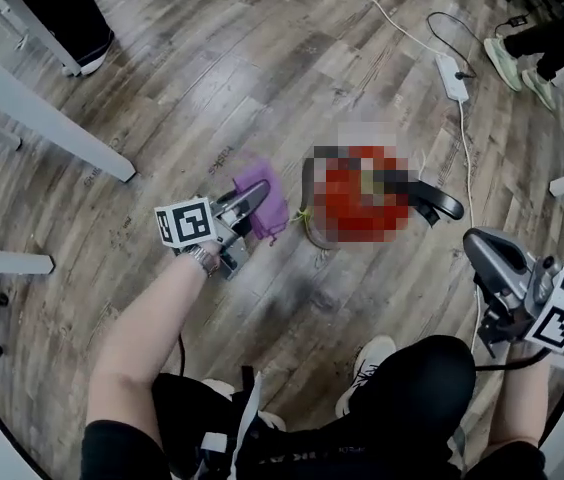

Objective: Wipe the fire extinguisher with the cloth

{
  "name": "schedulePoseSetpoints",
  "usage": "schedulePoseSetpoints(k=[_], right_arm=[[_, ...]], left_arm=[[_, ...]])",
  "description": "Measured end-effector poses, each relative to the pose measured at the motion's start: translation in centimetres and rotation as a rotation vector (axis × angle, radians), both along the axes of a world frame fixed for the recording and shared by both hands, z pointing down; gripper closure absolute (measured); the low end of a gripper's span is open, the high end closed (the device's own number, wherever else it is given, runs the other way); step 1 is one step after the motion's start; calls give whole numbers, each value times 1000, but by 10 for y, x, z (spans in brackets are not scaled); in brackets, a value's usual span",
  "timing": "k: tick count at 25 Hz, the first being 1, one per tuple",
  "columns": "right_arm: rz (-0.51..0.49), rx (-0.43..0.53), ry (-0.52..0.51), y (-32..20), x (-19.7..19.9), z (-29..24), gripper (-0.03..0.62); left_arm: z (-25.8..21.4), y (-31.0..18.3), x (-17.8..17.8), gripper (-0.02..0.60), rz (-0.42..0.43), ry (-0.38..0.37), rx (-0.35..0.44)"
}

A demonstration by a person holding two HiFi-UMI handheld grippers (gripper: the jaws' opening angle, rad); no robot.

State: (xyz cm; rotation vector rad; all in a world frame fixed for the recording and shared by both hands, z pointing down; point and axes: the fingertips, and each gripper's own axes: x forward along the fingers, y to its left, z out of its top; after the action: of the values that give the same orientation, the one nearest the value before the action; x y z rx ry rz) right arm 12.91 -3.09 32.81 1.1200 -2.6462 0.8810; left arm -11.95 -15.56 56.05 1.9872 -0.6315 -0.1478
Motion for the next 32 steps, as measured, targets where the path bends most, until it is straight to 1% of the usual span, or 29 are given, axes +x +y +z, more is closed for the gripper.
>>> schedulePoseSetpoints(k=[1,2,5,6,7,10,12,13,15,18,19,22,24,27,29,32], right_arm=[[26,-11,-6,1,8,7,589],[46,-21,-14,3,14,13,589],[77,-53,-36,7,27,30,589],[83,-60,-40,9,30,34,589],[91,-66,-44,10,32,38,589],[115,-84,-60,11,37,48,589],[123,-89,-72,13,36,52,589],[121,-90,-72,14,34,53,589],[113,-85,-54,14,35,52,589],[128,-63,-31,10,44,48,589],[138,-56,-32,9,47,46,589],[161,-40,-48,6,54,42,589],[168,-31,-55,5,56,40,589],[168,-16,-67,4,55,36,589],[169,-12,-71,6,54,34,589],[173,-8,-73,5,55,33,589]], left_arm=[[23,1,5,508,-21,12,-47],[43,0,8,508,-67,31,-90],[97,-2,3,508,-305,109,-221],[115,1,4,508,-361,120,-258],[133,7,9,508,-388,118,-286],[175,28,31,508,-414,95,-340],[187,28,31,508,-448,110,-351],[187,25,30,509,-450,117,-349],[178,17,33,509,-405,136,-337],[147,5,45,511,-298,200,-309],[132,0,47,511,-280,231,-298],[75,-15,55,514,-230,360,-247],[31,-21,61,514,-175,408,-196],[-25,-27,62,514,-104,404,-125],[-60,-29,63,514,-55,378,-70],[-111,-28,62,514,8,333,44]])
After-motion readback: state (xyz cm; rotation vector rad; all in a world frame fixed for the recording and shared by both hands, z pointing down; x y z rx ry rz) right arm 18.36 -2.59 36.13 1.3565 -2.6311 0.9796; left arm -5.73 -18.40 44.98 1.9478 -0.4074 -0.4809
